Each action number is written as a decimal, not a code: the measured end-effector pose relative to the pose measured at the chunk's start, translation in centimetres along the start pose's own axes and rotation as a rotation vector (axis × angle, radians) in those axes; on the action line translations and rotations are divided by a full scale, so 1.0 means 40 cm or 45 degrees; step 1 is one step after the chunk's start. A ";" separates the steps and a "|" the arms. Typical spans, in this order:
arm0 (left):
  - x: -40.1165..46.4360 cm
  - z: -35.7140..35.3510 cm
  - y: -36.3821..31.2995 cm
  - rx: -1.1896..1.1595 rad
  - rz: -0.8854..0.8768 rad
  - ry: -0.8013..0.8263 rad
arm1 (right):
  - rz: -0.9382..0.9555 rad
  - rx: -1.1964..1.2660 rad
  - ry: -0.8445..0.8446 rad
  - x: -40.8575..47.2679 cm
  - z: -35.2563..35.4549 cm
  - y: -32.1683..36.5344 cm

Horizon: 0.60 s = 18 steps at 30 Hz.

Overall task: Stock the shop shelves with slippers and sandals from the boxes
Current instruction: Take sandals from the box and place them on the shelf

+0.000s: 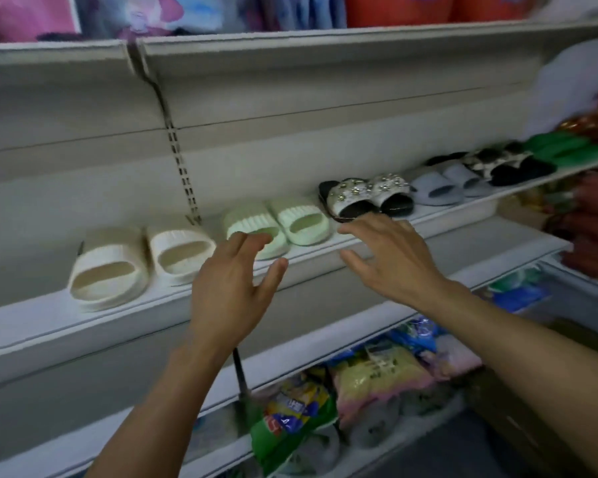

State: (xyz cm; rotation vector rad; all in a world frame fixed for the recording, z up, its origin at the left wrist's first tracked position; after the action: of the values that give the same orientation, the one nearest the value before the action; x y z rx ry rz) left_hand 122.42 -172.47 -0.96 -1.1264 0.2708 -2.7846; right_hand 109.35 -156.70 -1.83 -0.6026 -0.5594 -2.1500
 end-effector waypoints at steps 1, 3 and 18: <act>0.011 -0.046 -0.057 -0.009 -0.031 0.034 | -0.052 -0.025 0.009 -0.040 0.032 -0.066; 0.030 -0.141 -0.183 -0.038 -0.082 0.098 | -0.150 -0.085 0.038 -0.122 0.100 -0.202; 0.013 -0.812 -1.036 -0.530 -0.224 0.655 | -0.671 -0.344 0.487 -0.669 0.436 -1.071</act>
State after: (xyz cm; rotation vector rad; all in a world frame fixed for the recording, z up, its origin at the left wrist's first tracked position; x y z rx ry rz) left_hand 97.34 -128.26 -14.75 -0.4743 0.8722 -3.2311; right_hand 93.80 -106.54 -11.72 -0.1741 -0.2297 -2.7802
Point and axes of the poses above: each hand's wrist, its own x-axis towards the middle knuckle, its own z-axis out of the back of the hand, y = z × x, the point moved 9 cm from there along x, towards the middle knuckle, and after that the axes turned 3 degrees about -z, right-handed, at the moved point
